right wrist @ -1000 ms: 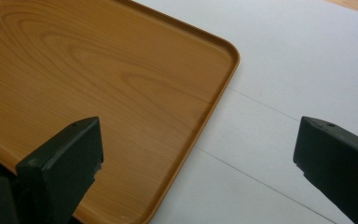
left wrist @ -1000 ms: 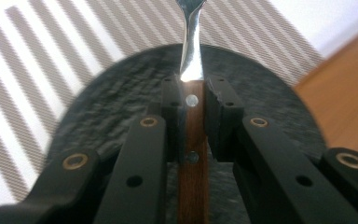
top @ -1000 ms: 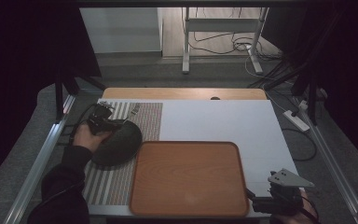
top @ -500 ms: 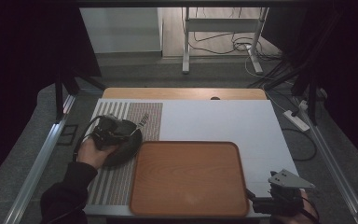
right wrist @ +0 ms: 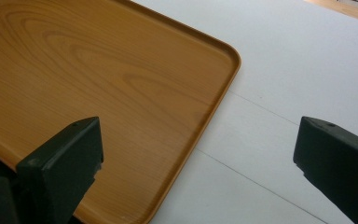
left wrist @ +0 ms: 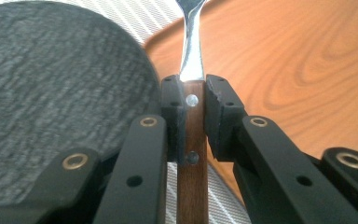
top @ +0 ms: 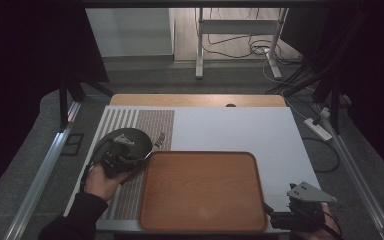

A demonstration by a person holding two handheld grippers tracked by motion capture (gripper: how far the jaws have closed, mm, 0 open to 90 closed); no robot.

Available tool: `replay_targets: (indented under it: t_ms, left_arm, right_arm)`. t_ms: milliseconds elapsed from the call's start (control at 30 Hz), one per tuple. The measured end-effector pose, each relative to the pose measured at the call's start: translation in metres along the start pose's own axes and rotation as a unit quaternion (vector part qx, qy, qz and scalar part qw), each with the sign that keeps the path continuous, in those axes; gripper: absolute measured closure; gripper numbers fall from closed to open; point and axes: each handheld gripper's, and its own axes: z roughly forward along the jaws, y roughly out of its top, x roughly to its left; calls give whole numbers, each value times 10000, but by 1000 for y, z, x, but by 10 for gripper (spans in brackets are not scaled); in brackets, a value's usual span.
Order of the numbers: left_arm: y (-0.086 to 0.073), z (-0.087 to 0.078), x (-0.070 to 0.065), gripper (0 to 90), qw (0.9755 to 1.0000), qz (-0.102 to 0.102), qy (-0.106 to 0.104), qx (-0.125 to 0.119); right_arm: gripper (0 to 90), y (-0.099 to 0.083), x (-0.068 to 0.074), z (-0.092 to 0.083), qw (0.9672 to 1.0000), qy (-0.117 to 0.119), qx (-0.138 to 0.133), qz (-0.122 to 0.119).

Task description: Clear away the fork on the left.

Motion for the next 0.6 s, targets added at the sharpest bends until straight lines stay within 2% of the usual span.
replay_targets:
  t_ms: [200, 600]
  left_arm:
    - [-3, 3, -24, 779, 9998, 194, -30, 30]
    - [-9, 28, -63, 779, 9986, 265, -319, 316]
  right_arm:
    - [20, 0, 1, 0, 10000, -13, 17, -44]
    - [20, 0, 1, 0, 10000, 2, 9, -79]
